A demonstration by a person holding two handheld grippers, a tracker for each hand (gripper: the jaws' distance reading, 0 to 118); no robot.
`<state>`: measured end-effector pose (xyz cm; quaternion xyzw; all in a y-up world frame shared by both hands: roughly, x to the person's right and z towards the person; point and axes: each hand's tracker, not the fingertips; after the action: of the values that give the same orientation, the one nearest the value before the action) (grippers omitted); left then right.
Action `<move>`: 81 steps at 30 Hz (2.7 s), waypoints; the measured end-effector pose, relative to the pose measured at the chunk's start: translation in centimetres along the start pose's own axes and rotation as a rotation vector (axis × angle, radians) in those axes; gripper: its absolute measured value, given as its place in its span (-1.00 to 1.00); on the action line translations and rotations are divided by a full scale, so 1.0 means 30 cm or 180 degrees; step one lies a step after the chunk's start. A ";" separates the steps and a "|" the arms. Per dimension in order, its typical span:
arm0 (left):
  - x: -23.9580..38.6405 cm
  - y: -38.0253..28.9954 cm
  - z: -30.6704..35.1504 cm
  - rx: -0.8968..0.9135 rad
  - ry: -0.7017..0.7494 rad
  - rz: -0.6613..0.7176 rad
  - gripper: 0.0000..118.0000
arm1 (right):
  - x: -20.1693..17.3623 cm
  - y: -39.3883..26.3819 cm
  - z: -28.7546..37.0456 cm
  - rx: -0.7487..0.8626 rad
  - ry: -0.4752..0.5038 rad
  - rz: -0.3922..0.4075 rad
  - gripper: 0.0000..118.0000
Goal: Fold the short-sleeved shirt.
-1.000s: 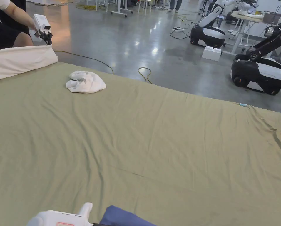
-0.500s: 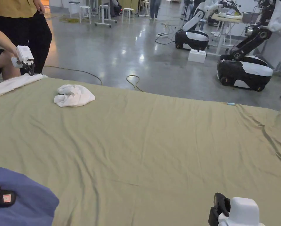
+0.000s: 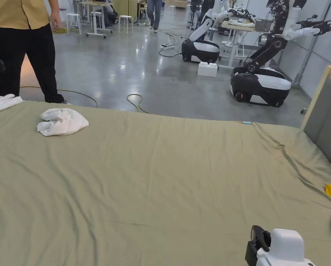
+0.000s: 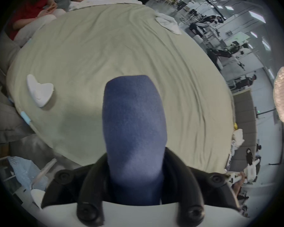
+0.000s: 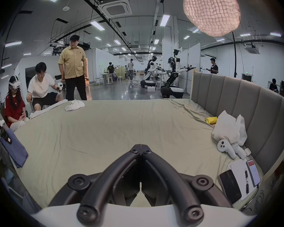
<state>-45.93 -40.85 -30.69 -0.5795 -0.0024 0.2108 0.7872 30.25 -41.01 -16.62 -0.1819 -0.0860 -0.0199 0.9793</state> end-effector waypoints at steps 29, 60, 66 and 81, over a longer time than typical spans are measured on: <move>0.821 -0.461 -0.108 0.1949 0.0012 -0.1460 0.08 | -0.065 0.024 -0.049 0.0028 0.0140 -0.0070 -1.00; 1.270 -0.591 -0.176 0.3376 -0.0033 -0.1362 -0.88 | -0.064 0.121 -0.072 0.0603 -0.0075 -0.0009 -1.00; 1.257 -0.600 -0.186 0.3376 -0.0029 -0.1452 -0.88 | -0.056 0.121 -0.054 0.0652 -0.0100 -0.0022 -1.00; 1.277 -0.613 -0.176 0.3427 0.0007 -0.1659 -0.70 | -0.045 0.111 -0.038 0.0675 -0.0086 -0.0027 -0.95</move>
<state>-3.68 -37.26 -24.83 -0.0796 -0.0365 -0.0182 0.9960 29.35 -38.31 -19.06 -0.0772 -0.1015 -0.0124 0.9918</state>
